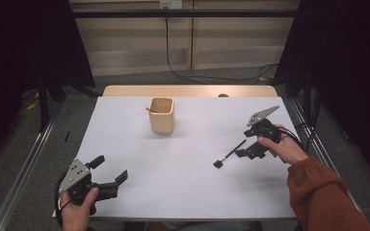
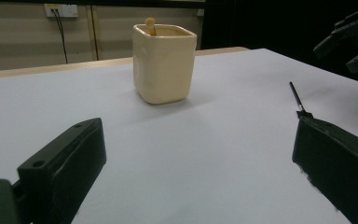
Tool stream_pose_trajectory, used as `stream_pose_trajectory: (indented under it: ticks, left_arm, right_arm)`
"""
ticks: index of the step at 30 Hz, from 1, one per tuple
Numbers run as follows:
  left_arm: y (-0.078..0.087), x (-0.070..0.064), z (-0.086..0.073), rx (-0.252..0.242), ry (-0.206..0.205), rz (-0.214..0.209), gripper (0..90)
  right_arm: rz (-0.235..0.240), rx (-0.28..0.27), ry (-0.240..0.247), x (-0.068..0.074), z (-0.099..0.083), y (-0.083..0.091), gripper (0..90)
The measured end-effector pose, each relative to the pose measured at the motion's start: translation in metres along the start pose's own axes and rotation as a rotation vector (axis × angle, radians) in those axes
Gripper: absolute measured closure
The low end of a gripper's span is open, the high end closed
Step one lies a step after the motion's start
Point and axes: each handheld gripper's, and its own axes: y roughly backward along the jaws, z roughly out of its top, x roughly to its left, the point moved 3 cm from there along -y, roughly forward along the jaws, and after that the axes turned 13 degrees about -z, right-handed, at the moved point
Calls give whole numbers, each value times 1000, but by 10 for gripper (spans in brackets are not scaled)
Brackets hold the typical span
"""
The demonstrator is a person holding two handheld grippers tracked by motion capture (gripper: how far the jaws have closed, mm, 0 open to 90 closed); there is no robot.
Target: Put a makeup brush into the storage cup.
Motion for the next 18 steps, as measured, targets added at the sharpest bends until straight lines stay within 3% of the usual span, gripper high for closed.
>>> stream_pose_trajectory:
  ticks: [4, 6, 13, 18]
  left_arm:
    - [-1, -1, 0, -2, 3, -3, 28]
    - [0, -1, 0, 0, -1, -5, 28]
    - [-1, -2, -1, 7, 0, -8, 28]
    - [-2, -1, -1, 11, -6, -12, 28]
  right_arm:
    - [26, 63, 43, 0, -2, -2, 165]
    - [48, 94, 61, 0, -4, -3, 140]
    - [31, 170, 172, 0, -6, -7, 140]
    - [51, 221, 197, -2, -4, -10, 120]
